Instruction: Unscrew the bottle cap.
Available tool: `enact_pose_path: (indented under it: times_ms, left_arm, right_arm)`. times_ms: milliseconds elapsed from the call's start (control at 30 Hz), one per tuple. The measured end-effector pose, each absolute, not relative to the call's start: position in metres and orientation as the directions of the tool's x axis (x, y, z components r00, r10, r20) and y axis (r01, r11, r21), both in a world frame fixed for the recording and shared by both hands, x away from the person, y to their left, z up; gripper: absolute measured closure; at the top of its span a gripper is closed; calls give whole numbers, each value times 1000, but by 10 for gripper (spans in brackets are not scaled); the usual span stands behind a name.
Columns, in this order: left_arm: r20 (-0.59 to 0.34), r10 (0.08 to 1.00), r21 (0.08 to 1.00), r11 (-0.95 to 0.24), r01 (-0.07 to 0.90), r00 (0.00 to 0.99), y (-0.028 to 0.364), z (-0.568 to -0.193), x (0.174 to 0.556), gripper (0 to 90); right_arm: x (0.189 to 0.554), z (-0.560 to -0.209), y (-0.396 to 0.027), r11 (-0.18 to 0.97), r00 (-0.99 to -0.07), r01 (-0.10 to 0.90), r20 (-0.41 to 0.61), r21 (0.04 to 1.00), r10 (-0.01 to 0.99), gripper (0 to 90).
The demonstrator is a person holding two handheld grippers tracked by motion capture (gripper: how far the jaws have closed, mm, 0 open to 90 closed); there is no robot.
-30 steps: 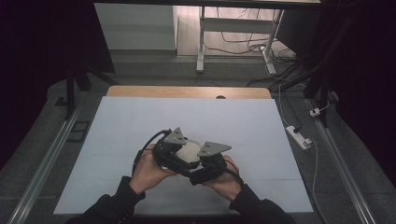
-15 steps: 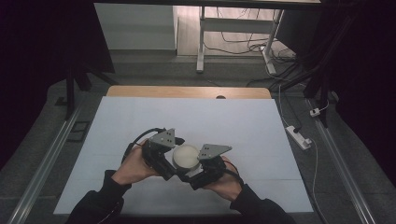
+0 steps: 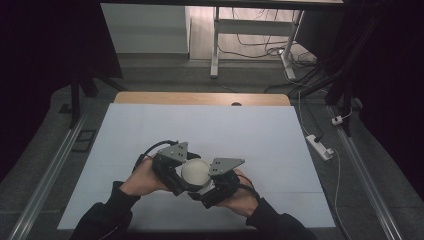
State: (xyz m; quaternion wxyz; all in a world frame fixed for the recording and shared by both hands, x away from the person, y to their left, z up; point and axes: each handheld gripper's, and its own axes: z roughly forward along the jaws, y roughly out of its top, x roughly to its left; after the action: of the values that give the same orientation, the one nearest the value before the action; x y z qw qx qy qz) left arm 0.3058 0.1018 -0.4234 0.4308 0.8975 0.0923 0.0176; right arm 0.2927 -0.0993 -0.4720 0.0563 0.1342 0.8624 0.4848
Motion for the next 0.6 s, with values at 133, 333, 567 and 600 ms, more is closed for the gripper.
enact_pose_path:
  times_ms: [133,333,567,600]
  left_arm:
    - [-65,297,766,-597,238,953,94,-424,306,78]
    - [-61,429,758,-567,322,901,83,-425,302,77]
    - [-58,541,751,-530,393,839,73,-428,298,76]
    - [-57,552,749,-527,401,832,71,-428,298,75]
  right_arm:
    - [297,-474,-101,497,-939,207,29,843,342,65]
    - [301,-475,-104,491,-916,239,27,838,399,65]
    - [305,-478,-104,488,-899,261,25,833,437,65]
    - [305,-478,-104,490,-897,264,25,831,440,65]
